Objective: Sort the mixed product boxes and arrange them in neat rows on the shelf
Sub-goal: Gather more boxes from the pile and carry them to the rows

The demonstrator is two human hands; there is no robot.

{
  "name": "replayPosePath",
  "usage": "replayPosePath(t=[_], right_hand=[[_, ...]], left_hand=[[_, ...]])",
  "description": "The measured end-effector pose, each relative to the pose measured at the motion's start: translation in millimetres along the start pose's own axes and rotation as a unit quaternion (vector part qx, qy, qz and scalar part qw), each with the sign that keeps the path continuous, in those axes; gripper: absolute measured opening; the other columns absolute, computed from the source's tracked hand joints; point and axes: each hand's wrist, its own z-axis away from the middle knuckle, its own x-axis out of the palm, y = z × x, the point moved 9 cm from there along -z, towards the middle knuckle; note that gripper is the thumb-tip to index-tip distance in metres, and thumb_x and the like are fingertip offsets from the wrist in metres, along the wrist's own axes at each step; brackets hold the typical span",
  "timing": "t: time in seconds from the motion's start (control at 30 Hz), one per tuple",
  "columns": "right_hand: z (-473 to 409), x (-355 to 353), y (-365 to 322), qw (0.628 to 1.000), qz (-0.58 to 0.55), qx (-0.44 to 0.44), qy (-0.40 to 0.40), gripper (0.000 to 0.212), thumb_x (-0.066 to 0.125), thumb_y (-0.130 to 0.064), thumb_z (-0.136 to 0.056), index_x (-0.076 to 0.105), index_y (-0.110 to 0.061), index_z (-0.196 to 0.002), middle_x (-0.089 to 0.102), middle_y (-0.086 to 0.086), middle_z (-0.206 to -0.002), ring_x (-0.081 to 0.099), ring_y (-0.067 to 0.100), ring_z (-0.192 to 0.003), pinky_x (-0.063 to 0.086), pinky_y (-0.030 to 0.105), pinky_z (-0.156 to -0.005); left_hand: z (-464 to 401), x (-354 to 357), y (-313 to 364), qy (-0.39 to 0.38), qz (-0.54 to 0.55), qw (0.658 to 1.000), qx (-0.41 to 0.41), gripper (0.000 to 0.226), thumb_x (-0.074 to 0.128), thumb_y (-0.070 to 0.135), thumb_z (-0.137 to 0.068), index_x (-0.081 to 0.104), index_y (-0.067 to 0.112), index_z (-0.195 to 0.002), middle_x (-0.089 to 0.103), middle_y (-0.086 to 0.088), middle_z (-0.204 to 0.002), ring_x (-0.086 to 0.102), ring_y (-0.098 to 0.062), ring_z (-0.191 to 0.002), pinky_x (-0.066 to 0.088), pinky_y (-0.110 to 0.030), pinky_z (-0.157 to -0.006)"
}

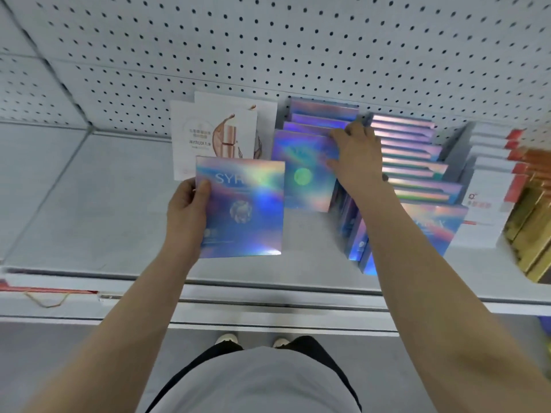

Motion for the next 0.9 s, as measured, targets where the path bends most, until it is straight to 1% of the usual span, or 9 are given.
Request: replayPosePath(t=[0.13,0.2,0.27,0.33,0.43,0.6,0.67,0.77,0.9], right_hand=[[17,-21,-17,0.964,-0.26,-0.029,0.042,0.024,0.058,-0.018,-0.093,0.068,-0.012,-0.115,0.064,0.011,-0.112,0.058,0.027,-0.104,0.041,0.032,-0.092],[33,-19,-36,0.923,-0.376,-0.041,-0.062,0.02,0.059,-0.028,-0.097,0.069,-0.018,-0.111,0.068,0.0,-0.108,0.061,0.013,-0.099,0.045,0.02,-0.087],[51,-13,-50,0.893,-0.412,-0.053,-0.172,0.026,0.069,-0.035,-0.091,0.066,-0.023,-0.114,0.067,-0.008,-0.105,0.06,0.005,-0.094,0.042,0.007,-0.079],[62,-8,-49,0.891,-0.396,-0.063,-0.213,0.037,0.077,-0.031,-0.084,0.065,-0.023,-0.117,0.063,-0.013,-0.104,0.057,0.003,-0.092,0.04,0.004,-0.075],[59,-9,-31,0.909,-0.371,-0.061,-0.18,0.04,0.079,-0.025,-0.081,0.063,-0.018,-0.117,0.06,-0.012,-0.102,0.053,0.005,-0.095,0.04,0.017,-0.081],[45,-8,-15,0.956,-0.263,-0.077,-0.108,0.038,0.074,-0.02,-0.084,0.062,-0.012,-0.118,0.065,0.001,-0.111,0.057,0.023,-0.105,0.043,0.034,-0.09],[38,-6,-12,0.974,-0.199,-0.078,-0.082,0.04,0.073,-0.025,-0.084,0.062,-0.014,-0.12,0.066,0.006,-0.111,0.054,0.03,-0.107,0.043,0.041,-0.091],[31,-6,-13,0.988,-0.125,-0.088,-0.035,0.043,0.073,-0.028,-0.082,0.062,-0.019,-0.122,0.064,0.007,-0.11,0.051,0.033,-0.107,0.037,0.041,-0.09],[27,2,-22,0.991,-0.081,-0.106,-0.013,0.056,0.081,-0.019,-0.07,0.063,-0.015,-0.123,0.059,0.012,-0.114,0.053,0.037,-0.102,0.041,0.045,-0.089]], left_hand=[[4,21,-1,-0.045,0.004,0.999,0.001,0.023,0.056,0.041,-0.088,0.064,0.021,-0.094,0.069,-0.008,-0.1,0.062,-0.019,-0.087,0.053,-0.049,-0.087],[8,35,-2,-0.065,0.009,0.998,0.003,0.023,0.057,0.039,-0.088,0.064,0.02,-0.097,0.069,-0.008,-0.1,0.062,-0.02,-0.088,0.052,-0.049,-0.089],[12,52,0,-0.087,0.006,0.996,0.016,0.017,0.056,0.032,-0.093,0.062,0.018,-0.101,0.069,-0.003,-0.098,0.062,-0.017,-0.087,0.052,-0.045,-0.086],[17,68,3,-0.106,-0.003,0.994,0.034,0.021,0.054,0.033,-0.092,0.061,0.017,-0.104,0.068,0.007,-0.093,0.061,-0.01,-0.084,0.051,-0.033,-0.083],[20,87,3,-0.13,-0.037,0.989,0.059,0.018,0.052,0.033,-0.093,0.062,0.022,-0.103,0.066,0.02,-0.086,0.058,-0.001,-0.081,0.047,-0.02,-0.078],[17,104,-21,-0.16,-0.095,0.982,0.037,0.038,0.055,0.014,-0.097,0.053,0.029,-0.132,0.064,0.004,-0.12,0.061,0.011,-0.091,0.044,-0.004,-0.081],[17,109,-32,-0.178,-0.134,0.974,0.038,0.047,0.058,0.017,-0.095,0.049,0.028,-0.139,0.059,0.002,-0.13,0.06,0.004,-0.101,0.044,-0.008,-0.087],[18,114,-42,-0.202,-0.182,0.961,0.049,0.06,0.059,0.029,-0.089,0.04,0.035,-0.145,0.052,0.002,-0.137,0.058,-0.008,-0.116,0.045,-0.035,-0.105],[13,121,-40,-0.188,-0.217,0.956,0.06,0.058,0.059,0.023,-0.092,0.039,0.031,-0.146,0.051,0.003,-0.126,0.052,-0.016,-0.121,0.043,-0.039,-0.105]])
